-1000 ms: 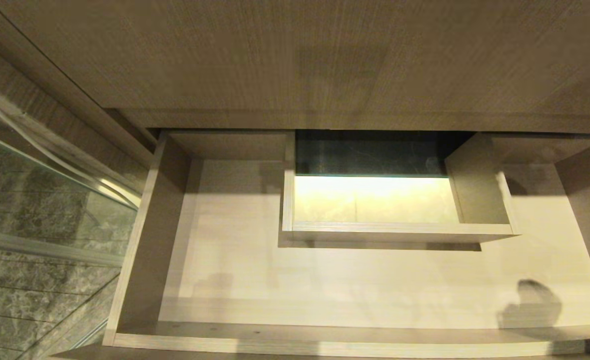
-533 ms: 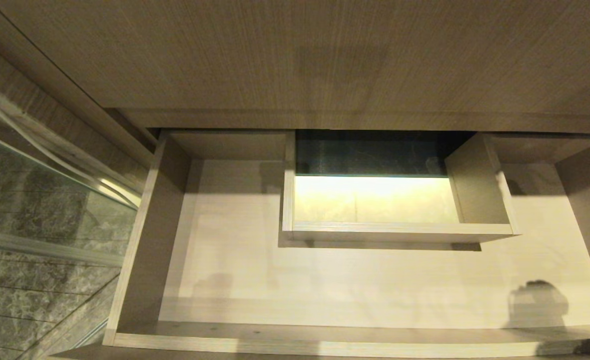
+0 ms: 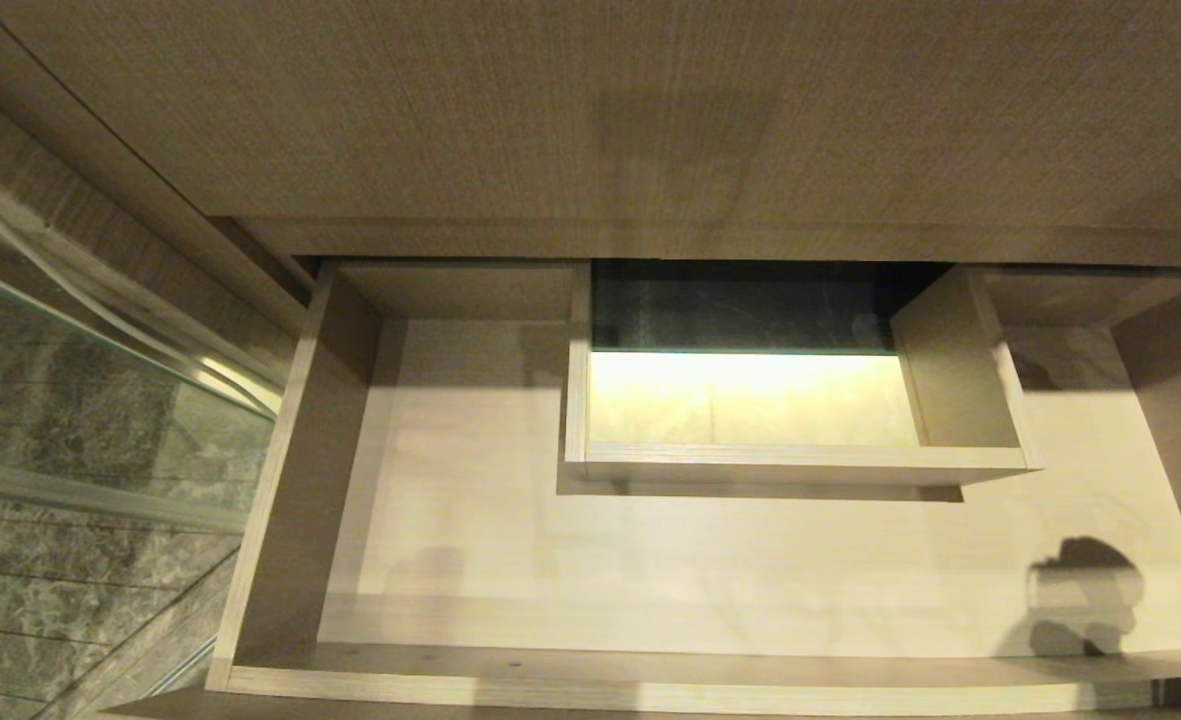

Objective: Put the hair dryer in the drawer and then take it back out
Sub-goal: Close the drawer

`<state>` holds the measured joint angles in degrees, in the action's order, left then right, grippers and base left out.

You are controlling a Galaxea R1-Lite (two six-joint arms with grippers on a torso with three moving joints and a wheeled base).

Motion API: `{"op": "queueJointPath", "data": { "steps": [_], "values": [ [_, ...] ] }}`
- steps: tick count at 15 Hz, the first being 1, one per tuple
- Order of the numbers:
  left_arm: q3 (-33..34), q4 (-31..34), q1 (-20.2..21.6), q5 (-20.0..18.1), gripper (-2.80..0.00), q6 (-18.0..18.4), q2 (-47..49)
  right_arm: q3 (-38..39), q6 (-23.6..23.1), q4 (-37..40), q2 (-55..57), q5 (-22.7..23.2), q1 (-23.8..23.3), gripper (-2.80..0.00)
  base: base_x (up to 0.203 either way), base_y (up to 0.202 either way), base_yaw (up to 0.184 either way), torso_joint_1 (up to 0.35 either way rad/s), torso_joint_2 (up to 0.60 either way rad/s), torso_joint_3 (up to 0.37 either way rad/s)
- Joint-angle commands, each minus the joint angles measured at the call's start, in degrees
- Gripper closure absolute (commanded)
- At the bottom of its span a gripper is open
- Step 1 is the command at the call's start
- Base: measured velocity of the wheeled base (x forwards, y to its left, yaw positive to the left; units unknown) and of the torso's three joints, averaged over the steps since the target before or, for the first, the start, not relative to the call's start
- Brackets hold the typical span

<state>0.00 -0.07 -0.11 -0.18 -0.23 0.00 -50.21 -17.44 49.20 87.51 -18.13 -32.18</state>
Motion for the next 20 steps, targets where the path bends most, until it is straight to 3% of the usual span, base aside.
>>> {"op": "queueJointPath", "data": {
  "steps": [1, 4, 7, 11, 15, 17, 20],
  "values": [
    [0.0, -0.01, 0.02, 0.01, 0.0, -0.03, 0.0, -0.16, -0.13, -3.89, 0.12, 0.25, 0.02, 0.0, 0.0, 0.0, 0.0, 0.0, 0.0, 0.0],
    [0.0, -0.01, 0.02, 0.01, 0.0, -0.03, 0.0, -0.39, -0.13, -7.08, -0.81, 0.89, 0.02, 0.0, 0.0, 0.0, 0.0, 0.0, 0.0, 0.0],
    [0.0, -0.01, -0.03, 0.01, 0.0, -0.03, 0.0, -0.58, -0.13, -13.52, -2.92, 4.76, 0.0, 0.0, 0.0, 0.0, 0.0, 0.0, 0.0, 0.0],
    [0.0, -0.01, 0.02, 0.01, 0.0, -0.03, 0.0, -0.52, -1.41, -34.71, -5.71, 11.99, 0.29, 0.0, 0.0, 0.0, 0.0, 0.0, 0.0, 0.0],
    [0.09, -0.01, 0.02, 0.01, 0.0, -0.03, 0.0, -2.19, -9.39, -58.72, -6.35, 25.51, 0.65, 0.0, 0.0, 0.0, 0.0, 0.0, 0.0, 0.0],
    [0.0, -0.01, 0.02, 0.01, 0.0, -0.03, 0.0, -1.72, -10.34, -59.91, -7.45, 26.65, 0.86, 0.0, 0.0, 0.0, 0.0, 0.0, 0.0, 0.0],
    [0.0, -0.01, -0.06, 0.01, 0.0, -0.03, 0.0, 0.79, -11.0, -55.58, -13.03, 26.52, 0.83, 0.0, 0.0, 0.0, 0.0, 0.0, 0.0, 0.0]
  ]
}}
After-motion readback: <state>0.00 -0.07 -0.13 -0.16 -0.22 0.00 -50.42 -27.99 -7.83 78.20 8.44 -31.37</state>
